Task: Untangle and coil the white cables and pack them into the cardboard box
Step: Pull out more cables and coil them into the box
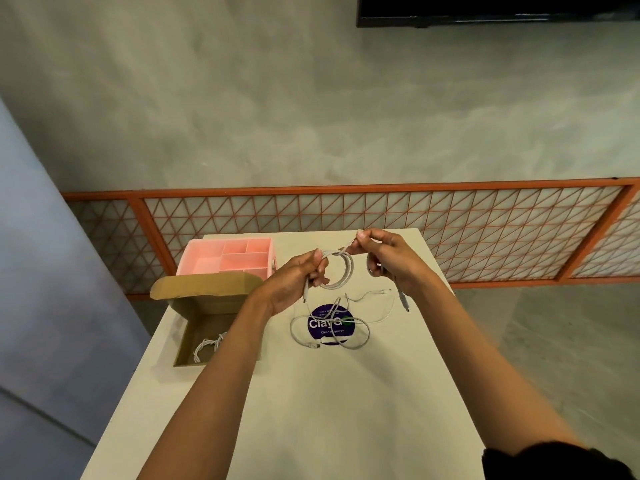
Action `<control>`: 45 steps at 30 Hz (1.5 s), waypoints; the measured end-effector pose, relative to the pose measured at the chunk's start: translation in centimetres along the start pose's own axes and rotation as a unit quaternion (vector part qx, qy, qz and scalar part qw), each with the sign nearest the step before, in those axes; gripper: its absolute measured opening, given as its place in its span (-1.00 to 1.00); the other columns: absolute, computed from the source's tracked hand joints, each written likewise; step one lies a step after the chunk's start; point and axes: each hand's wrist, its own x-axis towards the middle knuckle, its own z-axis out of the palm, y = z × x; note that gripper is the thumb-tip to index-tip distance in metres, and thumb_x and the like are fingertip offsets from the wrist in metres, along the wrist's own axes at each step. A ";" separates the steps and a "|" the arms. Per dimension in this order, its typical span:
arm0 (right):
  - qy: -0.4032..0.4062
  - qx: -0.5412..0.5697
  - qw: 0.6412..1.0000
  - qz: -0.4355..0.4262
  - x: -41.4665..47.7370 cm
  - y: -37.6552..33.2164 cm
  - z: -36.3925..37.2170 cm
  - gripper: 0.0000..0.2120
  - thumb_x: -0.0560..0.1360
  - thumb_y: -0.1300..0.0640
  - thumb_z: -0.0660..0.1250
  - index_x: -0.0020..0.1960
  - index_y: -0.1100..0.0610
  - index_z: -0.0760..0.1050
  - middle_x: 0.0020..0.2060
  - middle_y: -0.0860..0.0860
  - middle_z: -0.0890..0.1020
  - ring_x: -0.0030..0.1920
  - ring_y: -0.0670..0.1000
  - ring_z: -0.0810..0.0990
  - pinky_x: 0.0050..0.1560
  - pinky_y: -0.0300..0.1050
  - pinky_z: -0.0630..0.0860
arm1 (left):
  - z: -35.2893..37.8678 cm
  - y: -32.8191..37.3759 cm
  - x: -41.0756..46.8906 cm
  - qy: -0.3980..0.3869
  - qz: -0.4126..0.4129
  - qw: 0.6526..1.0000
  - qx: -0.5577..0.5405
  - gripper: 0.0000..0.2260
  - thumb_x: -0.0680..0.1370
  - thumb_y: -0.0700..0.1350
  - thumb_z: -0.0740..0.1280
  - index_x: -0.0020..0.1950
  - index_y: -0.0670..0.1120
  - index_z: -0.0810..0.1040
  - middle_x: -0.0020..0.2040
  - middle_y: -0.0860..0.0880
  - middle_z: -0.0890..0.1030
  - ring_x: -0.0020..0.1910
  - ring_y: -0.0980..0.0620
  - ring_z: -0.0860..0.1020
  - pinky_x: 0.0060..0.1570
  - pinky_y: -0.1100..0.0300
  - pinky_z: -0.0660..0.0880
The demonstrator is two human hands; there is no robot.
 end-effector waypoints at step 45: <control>0.053 -0.342 0.935 -0.074 1.5 4.3 0.5 -0.62 0.42 0.18 0.47 0.20 0.21 0.48 -0.03 0.07 0.40 -0.12 -0.03 0.42 -0.19 -0.33 0.32 | 1.5 0.9 1.0 0.263 0.128 0.953 0.082 -0.85 0.56 -0.02 0.33 -0.18 0.00 0.45 -0.21 0.04 0.54 -0.37 0.11 0.35 -0.49 0.31 0.35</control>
